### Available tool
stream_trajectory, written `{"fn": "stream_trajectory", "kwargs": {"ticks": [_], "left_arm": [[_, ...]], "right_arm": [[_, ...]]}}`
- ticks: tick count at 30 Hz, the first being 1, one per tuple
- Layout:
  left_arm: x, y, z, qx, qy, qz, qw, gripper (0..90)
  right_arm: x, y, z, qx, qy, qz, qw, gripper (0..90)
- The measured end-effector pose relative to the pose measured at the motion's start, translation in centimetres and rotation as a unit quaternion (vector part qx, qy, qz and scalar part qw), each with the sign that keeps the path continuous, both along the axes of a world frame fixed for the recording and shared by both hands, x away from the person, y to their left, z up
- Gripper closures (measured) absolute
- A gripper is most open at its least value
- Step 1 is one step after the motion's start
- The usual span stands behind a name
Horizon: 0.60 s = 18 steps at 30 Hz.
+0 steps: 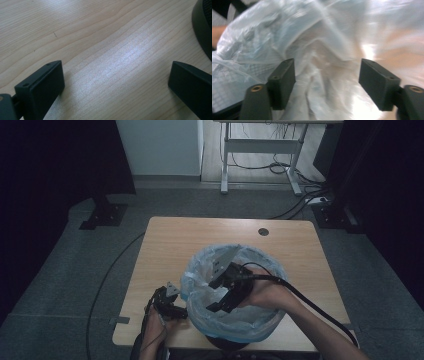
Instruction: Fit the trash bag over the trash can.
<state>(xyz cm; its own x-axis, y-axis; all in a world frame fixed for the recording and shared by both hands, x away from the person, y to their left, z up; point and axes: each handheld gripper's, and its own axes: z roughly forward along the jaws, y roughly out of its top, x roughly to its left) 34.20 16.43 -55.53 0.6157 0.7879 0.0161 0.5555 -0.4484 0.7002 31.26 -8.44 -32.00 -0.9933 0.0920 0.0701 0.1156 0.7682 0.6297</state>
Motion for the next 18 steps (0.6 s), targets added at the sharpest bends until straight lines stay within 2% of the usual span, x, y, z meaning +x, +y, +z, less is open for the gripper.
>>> {"fn": "stream_trajectory", "kwargs": {"ticks": [8,12,18], "left_arm": [[0.0,0.0,0.0,0.0,0.0,0.0,1.0,0.2],[0.0,0.0,0.0,0.0,0.0,0.0,1.0,0.2],[0.0,0.0,0.0,0.0,0.0,0.0,1.0,0.3]], "right_arm": [[1.8,-3.3,2.9,0.043,-0.019,-0.046,0.9978,17.8],[2.4,-4.8,3.7,0.05,-0.033,-0.068,0.9959,15.5],[3.2,-7.6,4.6,0.081,-0.061,-0.107,0.9891,13.9]]}}
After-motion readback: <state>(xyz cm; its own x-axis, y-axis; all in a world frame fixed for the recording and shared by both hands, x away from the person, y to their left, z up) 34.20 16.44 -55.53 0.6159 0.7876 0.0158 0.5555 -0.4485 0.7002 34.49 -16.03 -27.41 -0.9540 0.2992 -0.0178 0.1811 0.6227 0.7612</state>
